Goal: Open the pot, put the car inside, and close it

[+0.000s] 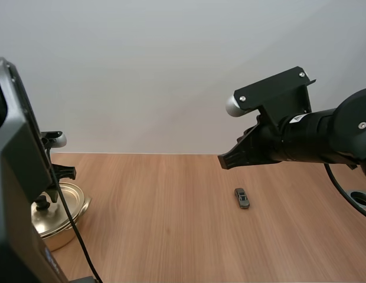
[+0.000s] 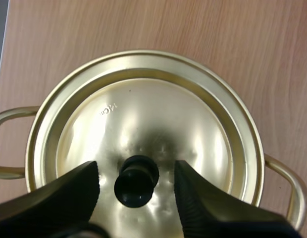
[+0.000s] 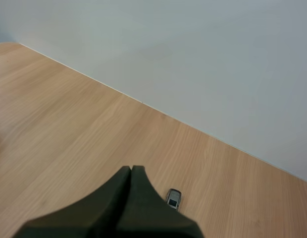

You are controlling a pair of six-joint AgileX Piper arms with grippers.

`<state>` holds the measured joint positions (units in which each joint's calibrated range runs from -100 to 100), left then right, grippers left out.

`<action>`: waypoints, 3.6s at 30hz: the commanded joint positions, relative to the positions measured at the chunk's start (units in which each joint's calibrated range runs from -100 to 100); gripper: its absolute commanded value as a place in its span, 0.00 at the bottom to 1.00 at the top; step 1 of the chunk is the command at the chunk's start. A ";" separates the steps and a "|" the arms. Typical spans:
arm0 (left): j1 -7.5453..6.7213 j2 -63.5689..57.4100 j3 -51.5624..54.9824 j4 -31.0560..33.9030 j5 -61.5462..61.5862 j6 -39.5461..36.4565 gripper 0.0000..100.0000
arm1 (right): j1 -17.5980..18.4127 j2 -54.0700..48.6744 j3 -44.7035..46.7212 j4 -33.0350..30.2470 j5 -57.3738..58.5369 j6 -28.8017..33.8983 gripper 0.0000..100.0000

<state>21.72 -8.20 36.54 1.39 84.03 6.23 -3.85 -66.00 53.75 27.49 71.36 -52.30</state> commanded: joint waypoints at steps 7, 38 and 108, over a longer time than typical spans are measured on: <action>0.02 -0.56 -1.72 -5.99 -6.76 3.44 0.00 | -0.01 1.94 0.22 -10.47 -9.15 8.81 0.00; 0.02 -34.44 -28.24 -34.13 -6.99 18.50 0.00 | -0.01 63.44 -9.42 -14.08 -22.04 15.25 0.90; 0.02 -44.68 -25.89 -19.04 -22.48 5.03 0.00 | 35.96 75.55 -46.98 2.46 -9.07 -4.78 0.00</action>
<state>21.72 -53.14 8.47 -19.90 60.25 12.17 32.70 10.86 6.76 36.94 62.60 -62.08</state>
